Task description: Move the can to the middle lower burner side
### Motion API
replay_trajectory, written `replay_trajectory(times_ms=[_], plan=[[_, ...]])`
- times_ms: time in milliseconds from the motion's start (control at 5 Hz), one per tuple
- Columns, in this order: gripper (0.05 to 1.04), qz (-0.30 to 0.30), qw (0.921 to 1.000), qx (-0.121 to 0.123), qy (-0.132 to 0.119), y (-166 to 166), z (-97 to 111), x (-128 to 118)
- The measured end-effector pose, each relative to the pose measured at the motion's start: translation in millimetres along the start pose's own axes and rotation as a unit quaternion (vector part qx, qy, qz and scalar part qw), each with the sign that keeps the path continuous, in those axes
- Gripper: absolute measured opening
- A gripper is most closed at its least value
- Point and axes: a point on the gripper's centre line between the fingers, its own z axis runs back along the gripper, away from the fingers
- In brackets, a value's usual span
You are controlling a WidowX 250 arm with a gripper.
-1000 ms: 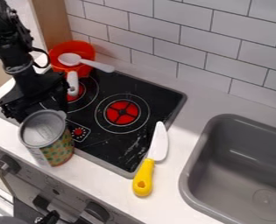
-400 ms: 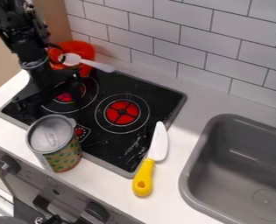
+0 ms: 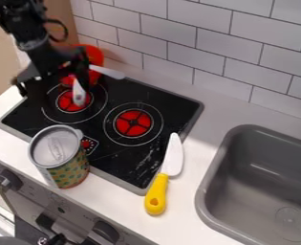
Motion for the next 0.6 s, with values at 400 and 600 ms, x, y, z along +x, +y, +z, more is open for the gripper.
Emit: replay_trajectory(times_ms=[400, 600], plan=[[0.999, -0.131, 0.9910, -0.025, -0.008, -3.6, 39.1, 33.7], [0.999, -0.206, 0.9774, 0.042, 0.018, 11.4, 25.4, 55.7]])
